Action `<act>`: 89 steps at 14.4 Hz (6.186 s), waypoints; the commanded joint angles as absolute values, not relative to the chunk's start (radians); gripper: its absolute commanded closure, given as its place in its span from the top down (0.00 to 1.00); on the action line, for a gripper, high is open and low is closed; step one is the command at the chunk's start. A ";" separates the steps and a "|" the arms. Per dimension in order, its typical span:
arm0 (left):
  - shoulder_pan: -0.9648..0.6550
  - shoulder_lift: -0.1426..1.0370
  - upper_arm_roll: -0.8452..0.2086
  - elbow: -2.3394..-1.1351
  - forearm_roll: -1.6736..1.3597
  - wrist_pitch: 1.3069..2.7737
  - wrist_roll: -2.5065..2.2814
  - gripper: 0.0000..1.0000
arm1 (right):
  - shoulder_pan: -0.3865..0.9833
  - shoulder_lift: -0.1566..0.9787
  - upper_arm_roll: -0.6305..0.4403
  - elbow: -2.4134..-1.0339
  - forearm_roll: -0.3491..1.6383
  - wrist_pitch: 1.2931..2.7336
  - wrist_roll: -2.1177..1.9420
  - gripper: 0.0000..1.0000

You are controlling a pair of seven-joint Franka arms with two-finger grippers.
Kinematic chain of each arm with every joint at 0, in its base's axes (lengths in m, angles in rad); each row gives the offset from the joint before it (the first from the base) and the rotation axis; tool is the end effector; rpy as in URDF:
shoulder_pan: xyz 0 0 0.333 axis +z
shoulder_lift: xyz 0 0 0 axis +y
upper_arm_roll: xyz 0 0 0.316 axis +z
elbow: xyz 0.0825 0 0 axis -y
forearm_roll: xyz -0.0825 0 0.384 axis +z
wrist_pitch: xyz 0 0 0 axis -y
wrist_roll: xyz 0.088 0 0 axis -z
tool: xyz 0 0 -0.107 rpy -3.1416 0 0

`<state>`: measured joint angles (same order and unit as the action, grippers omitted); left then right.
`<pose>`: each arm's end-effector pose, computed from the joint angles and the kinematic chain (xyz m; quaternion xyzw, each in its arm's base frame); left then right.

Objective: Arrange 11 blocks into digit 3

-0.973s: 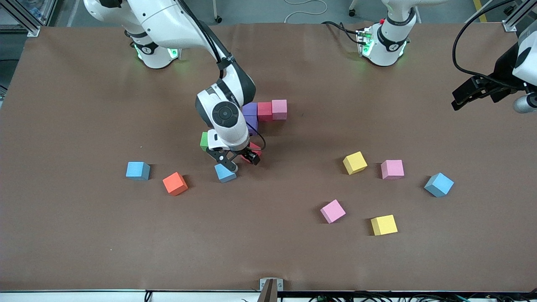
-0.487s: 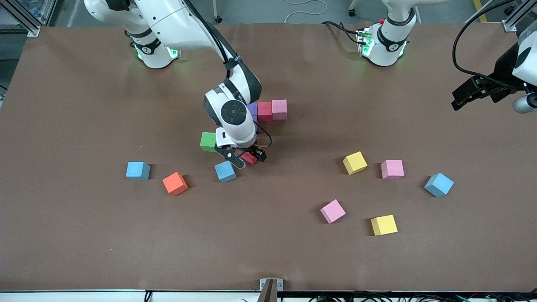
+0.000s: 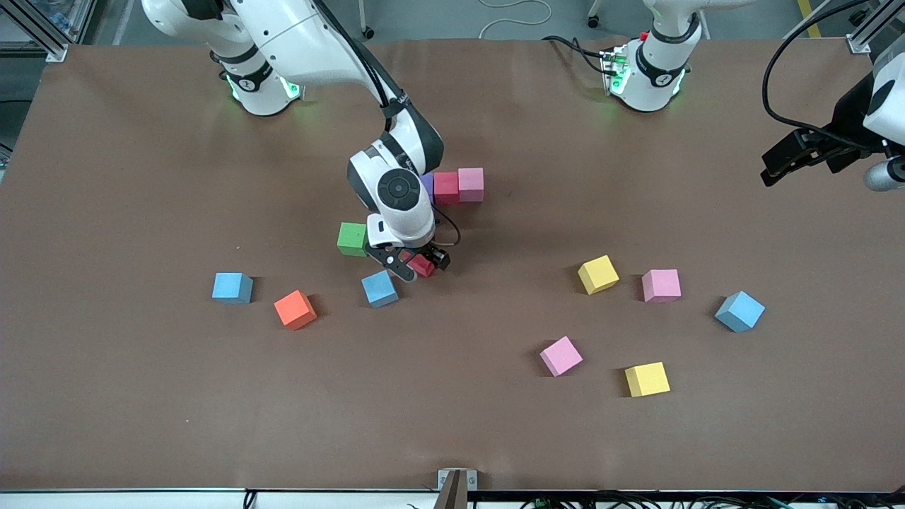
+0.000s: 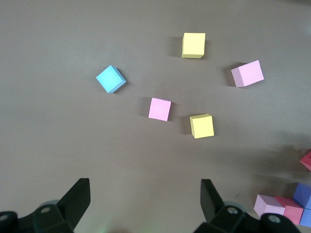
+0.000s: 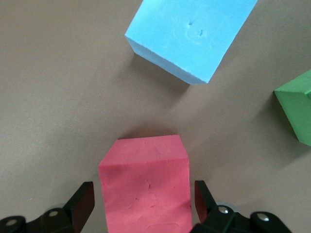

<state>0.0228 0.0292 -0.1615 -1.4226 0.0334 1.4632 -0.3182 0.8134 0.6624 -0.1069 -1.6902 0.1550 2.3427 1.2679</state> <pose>0.5477 -0.0709 0.6682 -0.9957 -0.0915 -0.0090 0.0125 0.5089 0.4472 0.2137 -0.9478 0.3181 0.0199 0.0107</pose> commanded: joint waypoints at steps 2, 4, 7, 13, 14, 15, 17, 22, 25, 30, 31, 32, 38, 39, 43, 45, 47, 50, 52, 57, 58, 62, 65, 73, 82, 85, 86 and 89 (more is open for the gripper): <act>0.025 0.025 -0.167 -1.419 0.052 1.459 -0.311 1.00 | 0.821 0.650 -0.110 -1.707 0.146 2.347 1.258 0.13; 0.025 0.023 -0.166 -1.419 0.052 1.459 -0.311 1.00 | 0.816 0.646 -0.110 -1.718 0.117 2.327 1.102 0.08; 0.026 0.025 -0.166 -1.419 0.054 1.459 -0.311 1.00 | 0.810 0.620 -0.110 -1.736 0.117 2.307 0.815 0.08; 0.026 0.028 -0.166 -1.419 0.054 1.460 -0.311 1.00 | 0.824 0.539 -0.110 -1.827 0.117 2.319 0.660 0.08; 0.026 0.028 -0.166 -1.419 0.054 1.460 -0.311 1.00 | 0.828 0.529 -0.110 -1.836 0.118 2.319 0.661 0.08; 0.026 0.028 -0.166 -1.420 0.052 1.460 -0.311 1.00 | 0.833 0.525 -0.110 -1.844 0.118 2.325 0.663 0.08; 0.026 0.029 -0.166 -1.420 0.054 1.460 -0.311 1.00 | 0.844 0.512 -0.110 -1.861 0.118 2.348 0.664 0.08; 0.026 0.029 -0.166 -1.420 0.054 1.460 -0.311 1.00 | 0.853 0.480 -0.110 -1.948 0.118 2.437 0.666 0.08; 0.026 0.029 -0.166 -1.420 0.054 1.460 -0.311 1.00 | 0.856 0.482 -0.109 -1.950 0.118 2.437 0.670 0.08; 0.023 0.026 -0.167 -1.420 0.054 1.459 -0.311 1.00 | 0.856 0.485 -0.107 -1.957 0.120 2.439 0.670 0.08; 0.023 0.026 -0.169 -1.420 0.054 1.459 -0.310 1.00 | 0.856 0.485 -0.107 -1.957 0.121 2.439 0.670 0.08; 0.021 0.026 -0.170 -1.420 0.052 1.459 -0.310 1.00 | 0.857 0.485 -0.107 -1.957 0.123 2.439 0.670 0.08; 0.014 0.049 -0.172 -1.422 0.051 1.460 -0.313 1.00 | 0.865 0.488 -0.107 -1.957 0.126 2.441 0.672 0.08; 0.009 0.049 -0.175 -1.420 0.051 1.460 -0.313 1.00 | 0.870 0.488 -0.107 -1.959 0.127 2.441 0.673 0.08; -0.005 0.049 -0.181 -1.419 0.048 1.477 -0.311 1.00 | 0.877 0.488 -0.107 -1.957 0.143 2.447 0.675 0.08; -0.011 0.049 -0.181 -1.419 0.048 1.476 -0.311 1.00 | 0.879 0.488 -0.107 -1.959 0.143 2.457 0.681 0.08; -0.011 0.049 -0.179 -1.419 0.049 1.477 -0.311 1.00 | 0.879 0.489 -0.107 -1.959 0.144 2.459 0.681 0.08; -0.009 0.049 -0.179 -1.419 0.051 1.477 -0.311 1.00 | 0.887 0.489 -0.107 -1.977 0.144 2.464 0.681 0.09; -0.008 0.048 -0.179 -1.419 0.052 1.476 -0.310 1.00 | 0.888 0.489 -0.107 -1.982 0.144 2.464 0.681 0.09; -0.006 0.040 -0.179 -1.420 0.052 1.468 -0.311 1.00 | 0.888 0.489 -0.107 -1.985 0.144 2.464 0.684 0.10; -0.005 0.040 -0.179 -1.420 0.052 1.468 -0.311 1.00 | 0.888 0.489 -0.107 -1.985 0.144 2.464 0.684 0.12; -0.003 0.037 -0.183 -1.420 0.051 1.453 -0.293 1.00 | 0.888 0.492 -0.107 -1.983 0.144 2.464 0.684 0.21; -0.006 0.038 -0.184 -1.419 0.040 1.453 -0.259 1.00 | 0.890 0.495 -0.107 -1.977 0.147 2.464 0.686 1.00; -0.011 0.041 -0.224 -1.419 0.040 1.453 -0.244 1.00 | 0.897 0.495 -0.107 -1.965 0.147 2.461 0.727 1.00; -0.014 0.048 -0.225 -1.419 0.041 1.459 -0.227 1.00 | 0.845 0.443 -0.109 -1.888 0.147 2.317 0.692 1.00; -0.014 0.049 -0.225 -1.419 0.040 1.462 -0.207 1.00 | 0.792 0.401 -0.109 -1.862 0.147 2.251 0.643 1.00; -0.014 0.049 -0.225 -1.417 0.040 1.462 -0.198 1.00 | 0.778 0.384 -0.115 -1.861 0.147 2.234 0.644 1.00; -0.014 0.049 -0.225 -1.419 0.040 1.462 -0.189 1.00 | 0.695 0.351 -0.118 -1.859 0.146 2.204 0.643 1.00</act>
<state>-0.0117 0.0489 -0.2244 -1.4253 0.0334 1.4676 -0.2089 0.7477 0.3880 -0.1279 -1.8413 0.1372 2.2251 0.6594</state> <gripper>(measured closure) 0.000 0.000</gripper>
